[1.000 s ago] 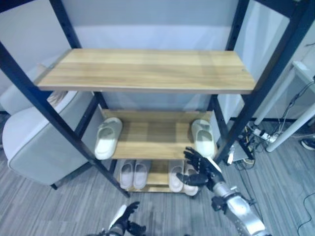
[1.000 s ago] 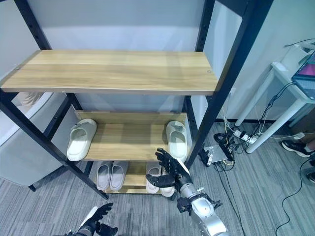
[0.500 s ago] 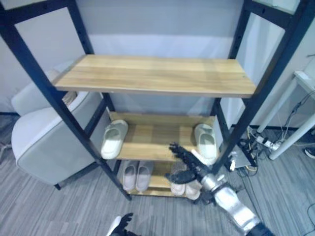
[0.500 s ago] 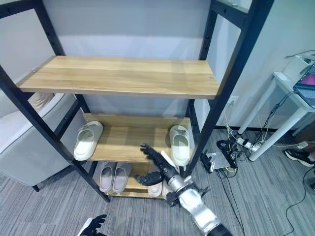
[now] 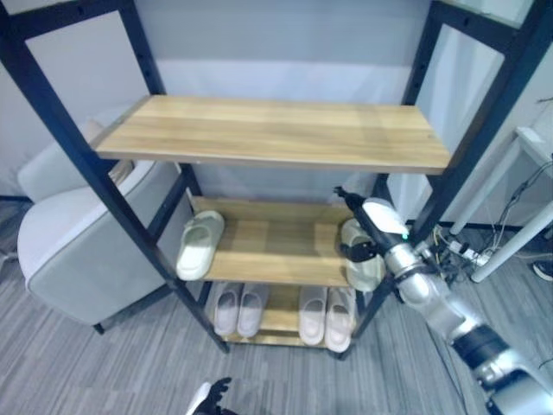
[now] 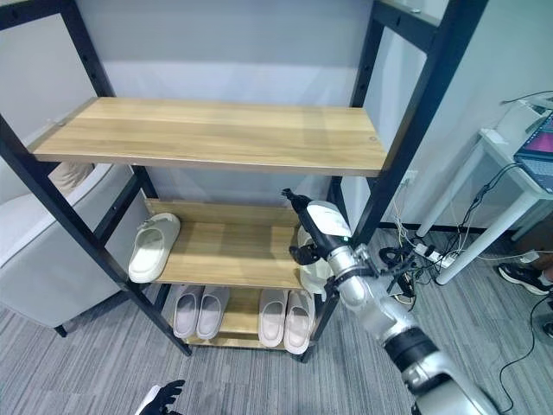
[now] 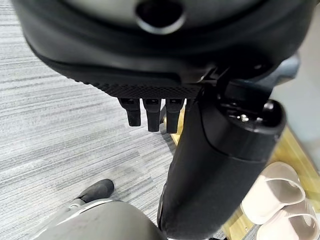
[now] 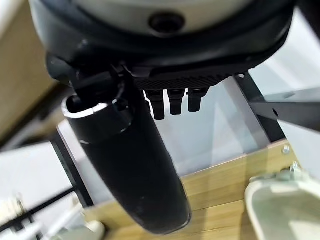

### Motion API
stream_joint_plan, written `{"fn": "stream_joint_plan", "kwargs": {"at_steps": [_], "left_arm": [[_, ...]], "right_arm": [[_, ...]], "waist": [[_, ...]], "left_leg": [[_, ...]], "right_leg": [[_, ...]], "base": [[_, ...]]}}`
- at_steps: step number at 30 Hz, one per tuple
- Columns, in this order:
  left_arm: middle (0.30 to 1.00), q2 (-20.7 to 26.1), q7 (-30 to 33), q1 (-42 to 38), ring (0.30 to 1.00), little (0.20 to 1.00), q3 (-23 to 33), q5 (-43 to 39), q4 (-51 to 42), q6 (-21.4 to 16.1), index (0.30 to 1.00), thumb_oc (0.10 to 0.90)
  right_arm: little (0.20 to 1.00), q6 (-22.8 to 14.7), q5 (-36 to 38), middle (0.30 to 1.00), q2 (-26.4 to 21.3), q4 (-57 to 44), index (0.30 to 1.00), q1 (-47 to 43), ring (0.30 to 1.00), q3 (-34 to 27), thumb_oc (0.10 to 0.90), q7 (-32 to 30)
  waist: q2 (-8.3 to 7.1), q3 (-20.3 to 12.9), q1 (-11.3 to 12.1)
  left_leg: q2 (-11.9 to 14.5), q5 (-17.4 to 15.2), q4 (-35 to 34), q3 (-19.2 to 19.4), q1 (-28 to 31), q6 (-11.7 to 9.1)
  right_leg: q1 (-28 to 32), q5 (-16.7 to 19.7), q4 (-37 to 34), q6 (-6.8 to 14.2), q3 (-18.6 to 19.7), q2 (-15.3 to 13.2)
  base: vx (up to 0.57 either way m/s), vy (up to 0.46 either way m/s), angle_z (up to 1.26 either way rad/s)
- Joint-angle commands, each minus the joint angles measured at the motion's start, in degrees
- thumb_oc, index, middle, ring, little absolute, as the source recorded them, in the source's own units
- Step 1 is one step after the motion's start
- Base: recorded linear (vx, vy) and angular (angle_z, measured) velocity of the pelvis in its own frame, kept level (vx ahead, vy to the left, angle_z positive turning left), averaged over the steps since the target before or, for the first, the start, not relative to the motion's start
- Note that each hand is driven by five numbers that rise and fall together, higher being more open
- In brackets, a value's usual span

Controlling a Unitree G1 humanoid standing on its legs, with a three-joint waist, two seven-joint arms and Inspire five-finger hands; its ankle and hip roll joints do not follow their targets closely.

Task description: Arrange the slippers neatly on the shoe rack.

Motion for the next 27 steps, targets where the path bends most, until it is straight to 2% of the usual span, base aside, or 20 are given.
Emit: {"fn": "stream_joint_plan", "kwargs": {"at_steps": [1, 6, 9, 13, 19, 27], "left_arm": [[0.9, -2.45, 1.68, -4.15, 0.9, 0.9, -4.28, 0.94, 3.83, -1.72, 0.9, 0.8], [0.9, -2.18, 1.73, -5.15, 0.9, 0.9, -4.65, 0.14, 4.51, -1.65, 0.9, 0.8], [0.9, -2.07, 1.86, -5.95, 0.9, 0.9, -4.53, -0.38, 4.98, -1.64, 0.9, 0.8], [0.9, -2.03, 2.03, -7.43, 0.9, 0.9, -4.35, -1.28, 6.6, -1.05, 0.9, 0.8], [0.9, -1.97, 1.78, -8.07, 0.9, 0.9, -3.72, -1.57, 7.49, -0.78, 0.9, 0.8], [0.9, -1.78, 0.54, -8.04, 0.9, 0.9, -2.95, -1.96, 7.75, -0.64, 0.9, 0.8]], "right_arm": [[0.9, -0.33, -3.77, 0.9, -2.55, 2.69, 0.9, -12.31, 0.9, -0.22, 0.8, -4.66], [0.9, 1.84, -7.77, 0.9, -4.71, 12.03, 0.9, -21.25, 0.9, 6.41, 0.8, -2.98], [0.9, 2.45, -8.51, 0.9, -4.23, 16.6, 0.9, -25.67, 0.9, 9.24, 0.8, -2.15], [0.9, 3.35, -10.24, 0.9, -1.34, 22.71, 0.9, -31.53, 0.9, 14.15, 0.8, 0.3], [0.9, 3.53, -11.77, 0.9, -0.44, 25.35, 0.9, -33.29, 0.9, 16.68, 0.8, 2.34], [0.9, 3.54, -13.38, 0.9, -3.07, 25.9, 0.9, -31.83, 0.9, 17.64, 0.8, 4.35]], "waist": [[-2.26, 0.02, 2.22], [-3.46, 0.12, 2.97], [-3.84, 0.27, 2.94], [-4.82, 0.46, 2.85], [-5.53, 0.49, 2.63], [-6.37, 0.92, 2.85]], "left_leg": [[0.04, -4.37, -0.22, 1.76, 0.8, -0.07], [-0.35, -4.6, -0.22, 1.78, 0.02, -0.08], [-0.56, -4.66, -0.22, 1.78, -0.26, -0.06], [-0.86, -4.94, -0.22, 1.66, -0.44, 0.1], [-1.21, -5.26, -0.22, 1.49, -0.5, 0.33], [-1.7, -5.43, -0.22, 1.35, -1.26, 0.52]], "right_leg": [[1.85, -4.98, -0.02, 7.41, 0.54, -5.18], [1.07, -4.75, -0.02, 7.89, 0.31, -5.7], [0.92, -4.58, -0.02, 8.01, 0.29, -5.87], [0.73, -4.47, -0.02, 8.09, 0.53, -6.03], [0.55, -4.24, -0.02, 8.28, 0.78, -6.28], [-0.36, -3.62, -0.02, 8.71, 0.85, -6.86]], "base": [[0.01, 0.039, 0.01], [0.0, 0.034, 0.01], [0.01, 0.018, 0.03], [0.0, 0.0, 0.0], [0.02, 0.01, 0.01], [0.0, 0.002, 0.0]]}}
